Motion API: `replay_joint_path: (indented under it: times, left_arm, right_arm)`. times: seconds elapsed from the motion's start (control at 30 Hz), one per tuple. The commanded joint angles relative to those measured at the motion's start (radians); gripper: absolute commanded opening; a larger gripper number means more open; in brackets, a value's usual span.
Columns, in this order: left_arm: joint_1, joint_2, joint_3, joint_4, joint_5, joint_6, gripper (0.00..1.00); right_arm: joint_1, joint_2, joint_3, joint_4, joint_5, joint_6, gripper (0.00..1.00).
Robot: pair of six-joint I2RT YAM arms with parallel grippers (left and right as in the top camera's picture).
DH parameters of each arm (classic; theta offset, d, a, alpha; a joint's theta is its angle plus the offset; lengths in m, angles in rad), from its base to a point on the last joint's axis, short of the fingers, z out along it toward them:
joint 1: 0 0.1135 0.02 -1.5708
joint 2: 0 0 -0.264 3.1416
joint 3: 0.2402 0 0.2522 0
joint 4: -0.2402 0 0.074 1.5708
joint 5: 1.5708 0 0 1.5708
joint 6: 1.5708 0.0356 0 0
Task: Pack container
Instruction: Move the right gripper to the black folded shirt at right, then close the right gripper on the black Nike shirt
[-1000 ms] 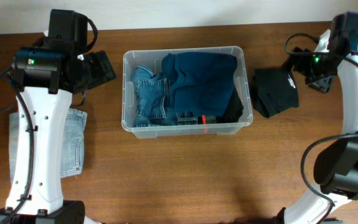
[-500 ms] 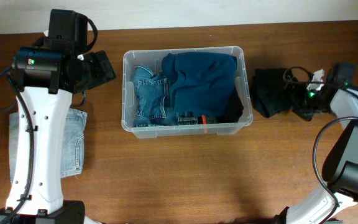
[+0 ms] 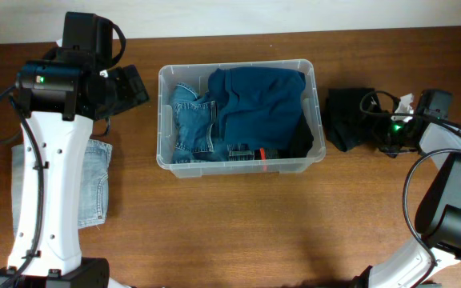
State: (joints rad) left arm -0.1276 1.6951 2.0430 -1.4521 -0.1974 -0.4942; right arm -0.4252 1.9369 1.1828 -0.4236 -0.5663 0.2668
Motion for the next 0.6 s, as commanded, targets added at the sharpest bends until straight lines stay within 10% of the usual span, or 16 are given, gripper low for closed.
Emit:
replay_joint_path:
  times: [0.0,0.57]
  left_arm:
    - [0.004,0.004,-0.002,0.0,0.0,0.01,0.99]
    - [0.004,0.004,-0.002,0.0,0.0,0.01,0.99]
  right_arm:
    - [-0.007,0.032,-0.008,0.035,0.01,0.039,0.99]
    - [0.001,0.156,-0.008,0.17,0.003,0.131,0.99]
